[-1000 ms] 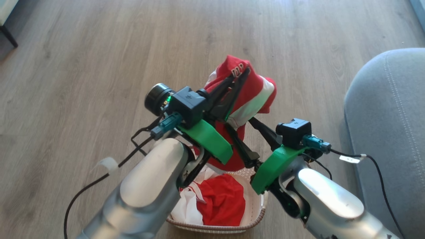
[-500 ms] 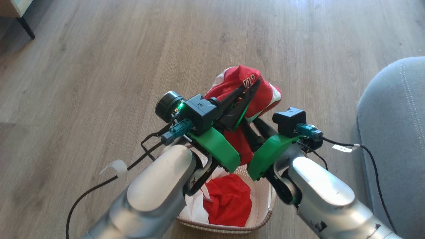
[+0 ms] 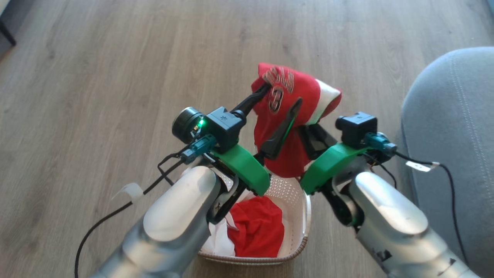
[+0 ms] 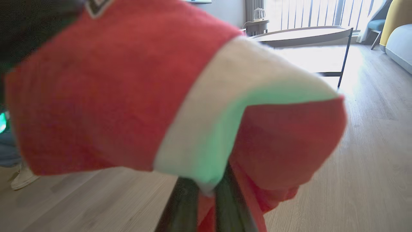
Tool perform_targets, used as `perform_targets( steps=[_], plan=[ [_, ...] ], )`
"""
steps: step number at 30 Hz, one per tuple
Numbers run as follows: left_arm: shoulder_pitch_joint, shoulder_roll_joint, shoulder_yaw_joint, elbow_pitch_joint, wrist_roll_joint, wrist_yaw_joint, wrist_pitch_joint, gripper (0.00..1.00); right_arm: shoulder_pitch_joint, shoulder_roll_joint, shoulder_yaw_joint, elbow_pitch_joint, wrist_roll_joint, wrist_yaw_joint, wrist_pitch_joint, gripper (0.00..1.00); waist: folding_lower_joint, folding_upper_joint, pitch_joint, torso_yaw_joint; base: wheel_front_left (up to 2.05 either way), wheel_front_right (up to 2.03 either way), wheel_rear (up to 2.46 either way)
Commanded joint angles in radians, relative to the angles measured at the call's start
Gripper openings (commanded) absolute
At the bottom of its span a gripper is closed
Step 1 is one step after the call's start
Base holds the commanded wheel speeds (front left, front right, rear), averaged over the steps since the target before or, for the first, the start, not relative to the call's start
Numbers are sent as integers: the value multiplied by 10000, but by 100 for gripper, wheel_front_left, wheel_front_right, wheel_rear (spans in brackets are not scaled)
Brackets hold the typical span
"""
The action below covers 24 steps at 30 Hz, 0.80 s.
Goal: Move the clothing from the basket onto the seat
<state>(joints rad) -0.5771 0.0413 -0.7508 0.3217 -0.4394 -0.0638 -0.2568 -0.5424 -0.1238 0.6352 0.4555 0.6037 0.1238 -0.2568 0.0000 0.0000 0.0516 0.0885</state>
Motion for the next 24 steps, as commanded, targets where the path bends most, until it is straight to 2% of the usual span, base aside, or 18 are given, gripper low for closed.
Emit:
perform_targets(
  steps=[1,15,24],
  plan=[
    [-431,89,461,-225,88,-92,-49,100,42,25,-88,-406,-85,69,-49,0,0,0,27,-131,0,0,0],
    [-71,215,841,1121,241,-610,-49,100,698,-289,-1309,-1410,-504,69,-49,0,0,0,199,-1839,0,0,0],
    [144,480,400,1327,-38,-665,-49,100,951,-300,-1610,-1848,-648,69,-49,0,0,0,203,-3333,0,0,0]
  ],
)
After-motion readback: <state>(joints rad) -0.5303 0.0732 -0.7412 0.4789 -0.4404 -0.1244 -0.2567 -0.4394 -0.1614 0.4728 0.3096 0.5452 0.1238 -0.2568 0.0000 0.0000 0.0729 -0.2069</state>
